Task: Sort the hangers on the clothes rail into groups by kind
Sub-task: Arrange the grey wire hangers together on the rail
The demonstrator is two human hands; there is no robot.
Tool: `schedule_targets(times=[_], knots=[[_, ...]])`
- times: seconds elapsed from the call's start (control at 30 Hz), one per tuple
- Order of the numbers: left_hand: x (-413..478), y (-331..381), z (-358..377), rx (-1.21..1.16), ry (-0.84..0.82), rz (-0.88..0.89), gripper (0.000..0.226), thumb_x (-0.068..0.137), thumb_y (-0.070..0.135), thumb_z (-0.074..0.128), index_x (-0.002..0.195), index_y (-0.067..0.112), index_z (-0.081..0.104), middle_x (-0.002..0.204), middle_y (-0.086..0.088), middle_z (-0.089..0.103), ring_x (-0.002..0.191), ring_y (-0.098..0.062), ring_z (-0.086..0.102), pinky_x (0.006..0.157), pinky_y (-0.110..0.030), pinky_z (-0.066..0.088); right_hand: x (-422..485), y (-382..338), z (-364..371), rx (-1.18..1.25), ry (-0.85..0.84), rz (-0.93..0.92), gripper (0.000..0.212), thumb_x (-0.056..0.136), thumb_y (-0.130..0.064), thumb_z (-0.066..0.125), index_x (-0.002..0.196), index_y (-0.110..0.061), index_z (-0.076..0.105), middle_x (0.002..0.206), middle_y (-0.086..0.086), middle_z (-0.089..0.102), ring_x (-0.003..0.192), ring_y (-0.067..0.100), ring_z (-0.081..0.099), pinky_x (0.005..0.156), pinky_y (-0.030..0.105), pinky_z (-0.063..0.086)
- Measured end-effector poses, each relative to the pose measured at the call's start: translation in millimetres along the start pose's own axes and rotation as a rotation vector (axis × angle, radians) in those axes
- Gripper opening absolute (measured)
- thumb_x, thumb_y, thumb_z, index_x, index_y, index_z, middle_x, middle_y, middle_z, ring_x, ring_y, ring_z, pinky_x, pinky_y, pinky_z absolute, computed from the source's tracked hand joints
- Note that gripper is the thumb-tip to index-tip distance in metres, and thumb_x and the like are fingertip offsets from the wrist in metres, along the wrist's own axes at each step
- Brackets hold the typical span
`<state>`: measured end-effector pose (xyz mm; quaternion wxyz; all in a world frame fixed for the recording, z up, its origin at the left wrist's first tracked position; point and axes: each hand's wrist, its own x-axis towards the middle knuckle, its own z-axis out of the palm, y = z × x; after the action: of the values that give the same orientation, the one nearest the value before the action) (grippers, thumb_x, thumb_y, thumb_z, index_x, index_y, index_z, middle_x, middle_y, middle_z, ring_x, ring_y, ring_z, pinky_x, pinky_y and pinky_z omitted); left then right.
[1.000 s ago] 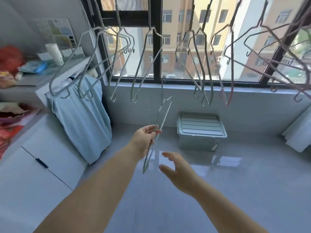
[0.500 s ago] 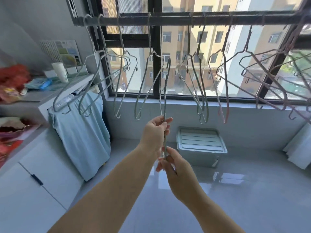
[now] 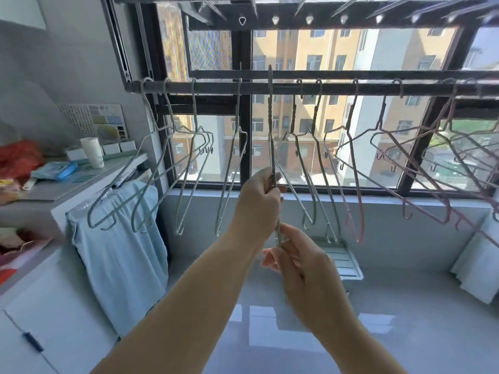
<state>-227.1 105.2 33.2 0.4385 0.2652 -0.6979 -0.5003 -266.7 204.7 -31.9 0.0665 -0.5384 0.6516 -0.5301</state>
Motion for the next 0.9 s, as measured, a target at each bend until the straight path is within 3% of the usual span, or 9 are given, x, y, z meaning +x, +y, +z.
schedule_targets(times=[0.17,0.37,0.47,0.6,0.7,0.8,0.9], knots=[[21.2,16.3,-1.0,0.07,-0.02,0.05,0.026,0.089,-0.002,0.04,0.1,0.014,0.056,0.099,-0.008,0.062,0.095,-0.03,0.059,0.086,-0.041,0.049,27.8,-9.8,-4.4,-0.004,0.018,-0.011,0.035,0.092,-0.013,0.048,0.128,-0.015,0.05,0.076,-0.014,0.068,0.081,0.011,0.069,0.082,0.039,0.055],[45.8,9.9,0.9,0.092,-0.044,-0.075,0.024,0.091,-0.001,0.036,0.102,0.005,0.056,0.098,-0.009,0.06,0.091,-0.018,0.056,0.074,-0.025,0.046,58.5,-6.6,-0.1,-0.014,0.015,0.067,0.031,0.092,-0.012,0.047,0.122,-0.015,0.054,0.07,-0.013,0.068,0.081,0.019,0.068,0.081,0.045,0.054],[49.4,-1.3,2.1,0.133,-0.04,-0.088,0.025,0.09,-0.002,0.035,0.102,0.002,0.056,0.102,-0.011,0.06,0.091,-0.018,0.057,0.078,-0.028,0.047,58.0,-0.5,4.1,-0.029,-0.001,0.106,0.033,0.092,-0.013,0.047,0.125,-0.015,0.053,0.069,-0.014,0.067,0.082,0.017,0.067,0.08,0.044,0.055],[49.6,-11.4,6.0,0.14,-0.002,-0.107,0.024,0.089,-0.003,0.034,0.095,0.008,0.054,0.092,-0.007,0.057,0.087,-0.018,0.054,0.083,-0.034,0.047,55.3,3.6,7.5,-0.039,-0.034,0.143,0.031,0.094,-0.012,0.044,0.123,-0.016,0.053,0.072,-0.013,0.066,0.08,0.018,0.067,0.078,0.045,0.055],[47.0,-14.3,7.1,0.183,-0.01,-0.11,0.029,0.088,-0.004,0.035,0.111,0.006,0.05,0.101,-0.006,0.054,0.099,-0.023,0.053,0.087,-0.034,0.042,54.3,-1.0,6.5,-0.049,-0.073,0.14,0.028,0.095,-0.011,0.04,0.119,-0.016,0.053,0.087,-0.008,0.069,0.089,0.017,0.066,0.084,0.043,0.053],[39.3,-13.7,7.6,0.259,-0.01,-0.066,0.054,0.089,-0.003,0.037,0.14,0.009,0.026,0.142,-0.009,0.038,0.133,-0.023,0.033,0.111,-0.035,0.028,50.6,-8.8,-5.1,-0.249,-0.202,0.138,0.035,0.095,-0.02,0.043,0.13,-0.02,0.047,0.125,-0.003,0.055,0.111,0.016,0.056,0.097,0.032,0.044],[24.4,-5.6,8.7,0.328,0.097,0.136,0.054,0.089,0.0,0.043,0.14,0.01,0.027,0.145,-0.006,0.036,0.133,-0.016,0.033,0.105,-0.015,0.024,41.7,-23.4,-30.7,-0.353,-0.035,-0.032,0.034,0.092,-0.012,0.049,0.125,-0.02,0.054,0.128,-0.007,0.045,0.108,0.013,0.055,0.099,0.024,0.041]])
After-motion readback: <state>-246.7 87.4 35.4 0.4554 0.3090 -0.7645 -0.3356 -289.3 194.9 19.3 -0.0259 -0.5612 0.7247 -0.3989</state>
